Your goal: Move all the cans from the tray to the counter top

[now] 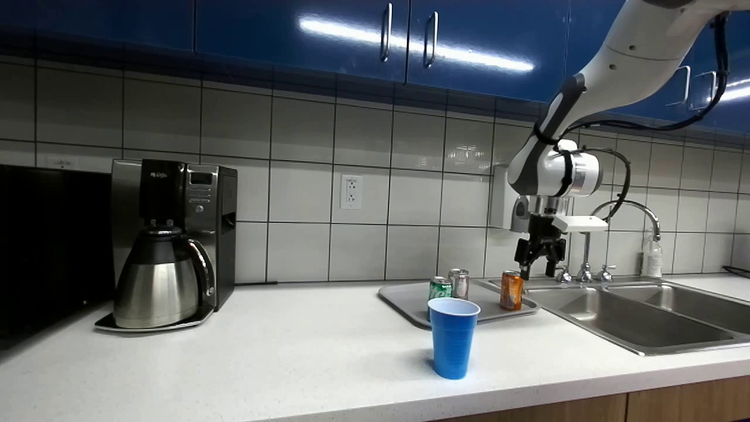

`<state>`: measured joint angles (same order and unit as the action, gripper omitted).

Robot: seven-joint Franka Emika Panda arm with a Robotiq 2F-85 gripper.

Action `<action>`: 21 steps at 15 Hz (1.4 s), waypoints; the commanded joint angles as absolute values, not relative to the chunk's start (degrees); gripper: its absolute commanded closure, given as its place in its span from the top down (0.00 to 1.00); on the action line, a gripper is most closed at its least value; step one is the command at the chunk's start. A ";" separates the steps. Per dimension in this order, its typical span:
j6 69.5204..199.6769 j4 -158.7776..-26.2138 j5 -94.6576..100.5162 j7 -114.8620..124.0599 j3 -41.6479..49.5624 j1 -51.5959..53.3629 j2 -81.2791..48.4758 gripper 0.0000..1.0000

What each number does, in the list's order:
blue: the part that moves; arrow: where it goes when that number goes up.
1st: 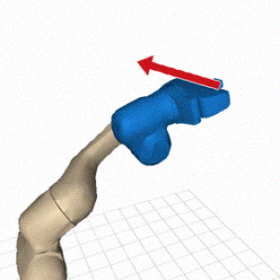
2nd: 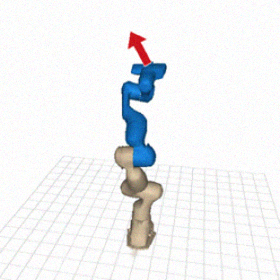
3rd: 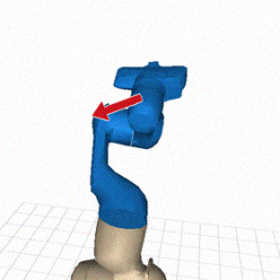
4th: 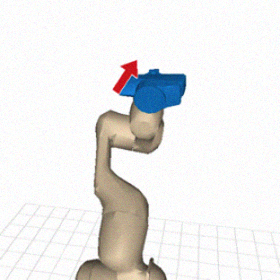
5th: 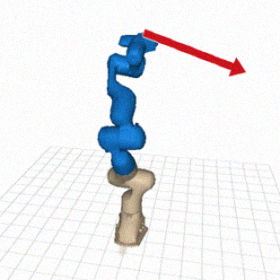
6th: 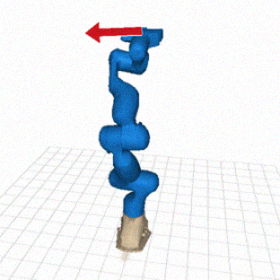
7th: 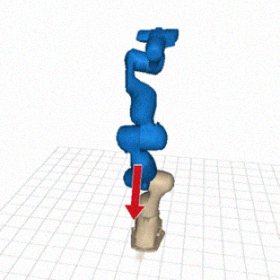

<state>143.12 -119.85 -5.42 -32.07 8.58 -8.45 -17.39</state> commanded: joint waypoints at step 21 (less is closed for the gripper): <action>142.01 -99.16 -3.09 -25.47 3.02 -12.00 -34.68 1.00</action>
<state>143.43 -101.82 -4.80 -27.43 4.45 -10.49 -33.39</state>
